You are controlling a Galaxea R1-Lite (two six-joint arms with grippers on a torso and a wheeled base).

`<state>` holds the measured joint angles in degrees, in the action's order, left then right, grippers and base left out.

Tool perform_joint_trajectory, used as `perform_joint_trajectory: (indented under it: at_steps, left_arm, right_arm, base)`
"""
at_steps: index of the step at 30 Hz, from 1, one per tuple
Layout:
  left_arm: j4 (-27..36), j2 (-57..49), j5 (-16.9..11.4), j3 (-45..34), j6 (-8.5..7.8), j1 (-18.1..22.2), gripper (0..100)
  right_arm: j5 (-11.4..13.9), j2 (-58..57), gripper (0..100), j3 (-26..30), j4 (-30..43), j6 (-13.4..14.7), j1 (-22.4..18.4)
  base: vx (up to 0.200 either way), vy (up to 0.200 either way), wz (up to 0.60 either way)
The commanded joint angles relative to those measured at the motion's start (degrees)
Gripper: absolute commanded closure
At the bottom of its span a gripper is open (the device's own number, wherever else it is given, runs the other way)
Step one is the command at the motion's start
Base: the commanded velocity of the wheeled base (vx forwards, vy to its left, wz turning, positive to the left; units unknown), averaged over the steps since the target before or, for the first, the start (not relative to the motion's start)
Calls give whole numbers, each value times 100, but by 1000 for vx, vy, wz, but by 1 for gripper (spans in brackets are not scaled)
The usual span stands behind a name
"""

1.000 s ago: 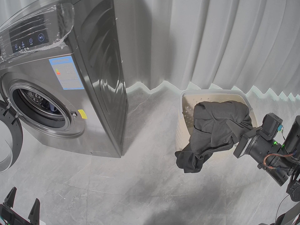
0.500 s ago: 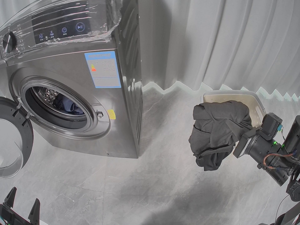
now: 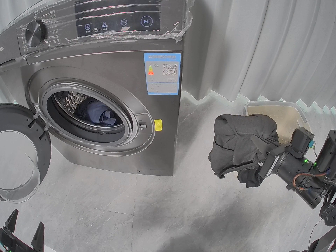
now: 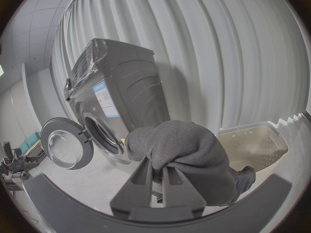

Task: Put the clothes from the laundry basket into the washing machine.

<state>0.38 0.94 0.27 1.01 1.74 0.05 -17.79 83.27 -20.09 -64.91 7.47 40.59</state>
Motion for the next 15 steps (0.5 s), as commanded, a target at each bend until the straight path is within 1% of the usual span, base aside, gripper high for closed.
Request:
perform_joint_trajectory:
  at_steps: [1,5,12,15]
  left_arm:
    - [-3,-94,0,-84,1,4,0]
    - [-3,-94,0,-84,10,4,0]
    - [-3,-94,0,-84,1,4,0]
    - [-3,-94,0,-84,1,4,0]
  right_arm:
    - [-6,22,100,5,-4,0,1]
    - [3,22,100,14,-4,9,1]
    - [3,66,100,23,-12,26,1]
    - [3,66,100,23,-12,26,-8]
  base:
    - [-200,0,0]
    - [-200,0,0]
    - [0,0,0]
    - [0,200,0]
